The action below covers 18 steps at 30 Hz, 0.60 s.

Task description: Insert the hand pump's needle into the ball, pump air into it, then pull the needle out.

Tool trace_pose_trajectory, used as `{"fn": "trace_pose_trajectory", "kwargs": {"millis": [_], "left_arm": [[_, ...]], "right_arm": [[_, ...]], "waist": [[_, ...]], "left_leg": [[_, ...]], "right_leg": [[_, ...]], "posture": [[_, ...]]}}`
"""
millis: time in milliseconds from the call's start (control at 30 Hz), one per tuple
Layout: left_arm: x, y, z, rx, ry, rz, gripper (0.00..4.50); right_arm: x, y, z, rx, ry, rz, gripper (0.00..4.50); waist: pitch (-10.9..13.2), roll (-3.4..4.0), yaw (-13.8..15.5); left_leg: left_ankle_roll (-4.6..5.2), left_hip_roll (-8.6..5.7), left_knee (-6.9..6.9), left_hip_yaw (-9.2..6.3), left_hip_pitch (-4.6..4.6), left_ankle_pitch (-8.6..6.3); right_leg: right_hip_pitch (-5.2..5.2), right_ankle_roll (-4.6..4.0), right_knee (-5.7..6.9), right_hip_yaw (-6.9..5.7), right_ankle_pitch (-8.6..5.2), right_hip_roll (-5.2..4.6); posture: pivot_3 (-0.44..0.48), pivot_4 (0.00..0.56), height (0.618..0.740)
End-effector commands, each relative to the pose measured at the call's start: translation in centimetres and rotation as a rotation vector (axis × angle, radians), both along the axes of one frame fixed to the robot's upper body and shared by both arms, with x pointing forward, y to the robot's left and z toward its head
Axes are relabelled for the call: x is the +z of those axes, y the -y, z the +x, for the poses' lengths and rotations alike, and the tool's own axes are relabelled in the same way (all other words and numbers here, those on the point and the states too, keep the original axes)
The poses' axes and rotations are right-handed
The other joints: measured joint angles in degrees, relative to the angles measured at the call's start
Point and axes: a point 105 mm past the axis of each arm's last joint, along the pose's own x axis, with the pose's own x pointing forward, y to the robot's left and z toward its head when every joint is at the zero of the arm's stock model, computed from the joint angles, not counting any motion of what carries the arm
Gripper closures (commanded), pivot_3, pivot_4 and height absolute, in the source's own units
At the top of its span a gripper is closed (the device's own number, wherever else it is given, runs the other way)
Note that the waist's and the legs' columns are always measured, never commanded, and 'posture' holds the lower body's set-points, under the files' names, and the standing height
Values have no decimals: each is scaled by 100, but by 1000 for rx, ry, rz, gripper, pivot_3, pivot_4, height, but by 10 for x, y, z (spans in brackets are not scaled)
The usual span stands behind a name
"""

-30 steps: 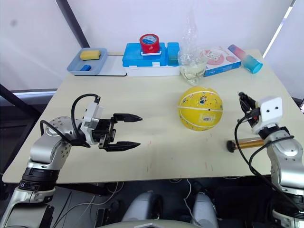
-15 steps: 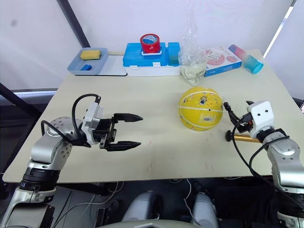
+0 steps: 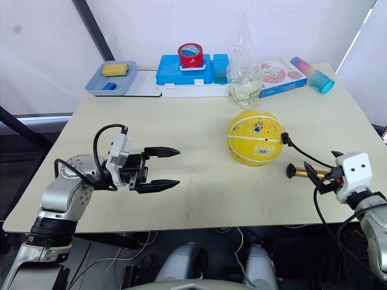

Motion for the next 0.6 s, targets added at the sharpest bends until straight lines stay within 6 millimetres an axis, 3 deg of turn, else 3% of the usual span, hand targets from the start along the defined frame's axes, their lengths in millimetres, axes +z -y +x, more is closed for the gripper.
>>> {"fn": "trace_pose_trajectory", "kwargs": {"millis": [33,233,600], "left_arm": [[-5,-10,4,91,28,14,0],[-22,-26,9,244,-13,25,0],[-58,-55,5,438,-24,77,0]], "right_arm": [[7,1,-17,15,39,25,96],[-9,4,-41,48,13,86,96],[-43,36,-72,36,-78,78,96]], "waist": [[0,0,6],[0,0,4],[0,0,7]], "left_leg": [[7,2,0,1,-2,-5],[14,7,-3,-4,-1,-15],[-6,13,-6,-3,1,-30]], "right_leg": [[-4,1,-1,1,0,-1],[-7,-6,-1,-3,-6,-1],[-15,-7,-2,-2,-7,-3]], "posture": [[0,150,729],[0,150,729],[0,150,729]]}}
